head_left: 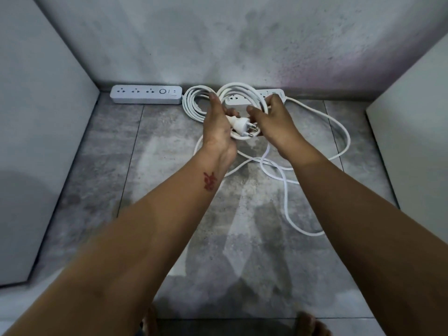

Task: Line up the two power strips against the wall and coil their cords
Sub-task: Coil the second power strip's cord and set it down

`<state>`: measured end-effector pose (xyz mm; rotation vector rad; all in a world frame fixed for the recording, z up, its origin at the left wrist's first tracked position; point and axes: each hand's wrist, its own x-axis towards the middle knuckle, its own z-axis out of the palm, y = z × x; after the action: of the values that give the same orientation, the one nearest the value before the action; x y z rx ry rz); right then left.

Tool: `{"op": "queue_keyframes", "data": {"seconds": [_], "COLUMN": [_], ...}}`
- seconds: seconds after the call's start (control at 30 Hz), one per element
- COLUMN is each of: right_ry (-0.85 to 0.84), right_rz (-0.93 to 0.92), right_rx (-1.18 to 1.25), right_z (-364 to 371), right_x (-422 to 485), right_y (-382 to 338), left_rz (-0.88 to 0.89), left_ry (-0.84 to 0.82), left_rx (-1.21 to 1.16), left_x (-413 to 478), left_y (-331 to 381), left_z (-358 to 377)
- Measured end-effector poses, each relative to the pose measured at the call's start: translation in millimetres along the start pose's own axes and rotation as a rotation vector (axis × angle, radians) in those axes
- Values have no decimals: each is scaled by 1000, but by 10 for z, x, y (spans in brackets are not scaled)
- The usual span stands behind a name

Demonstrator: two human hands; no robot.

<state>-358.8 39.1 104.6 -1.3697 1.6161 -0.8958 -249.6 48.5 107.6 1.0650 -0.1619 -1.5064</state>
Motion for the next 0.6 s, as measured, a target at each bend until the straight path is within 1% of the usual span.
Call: {"op": "queue_keyframes", "data": {"seconds": [0.03,0.1,0.17,0.2,0.27,0.33,0.37,0.4,0.47,0.53,0.6], "right_ry": [14,18,-39,-103,-270,-405,-444,-459,-445,-400,-355], "right_rz": [-22,-104,-159,-187,-238,-256,-256,-246,-237,-226,-209], "right_rx": [-4,-88,-174,-232,-328,-302,-282,-277,-286,-306,-334], "right_z": [-6,-31,-63,-66,-61,-36,-21,-7,4,18,32], "right_x": [-3,11,39,48,33,3,-10,-10,-12,3,13], "right_y": [3,12,9,-4,-42,-88,-101,-96,-76,-49,-23], "left_rz": [-25,-71,-96,-97,-37,89,149,171,83,-47,-133], "left_ry": [-14,-60,-131,-186,-269,-252,-231,-228,-288,-356,-374], "left_rx": [47,236,469,540,628,819,933,1011,1060,1031,947], "left_x": [2,24,104,140,193,203,214,225,218,190,161], "left_y": [-12,34,141,210,310,421,479,531,594,535,438], "left_z": [-24,-136,-286,-342,-375,-368,-391,-427,-508,-560,-560]}}
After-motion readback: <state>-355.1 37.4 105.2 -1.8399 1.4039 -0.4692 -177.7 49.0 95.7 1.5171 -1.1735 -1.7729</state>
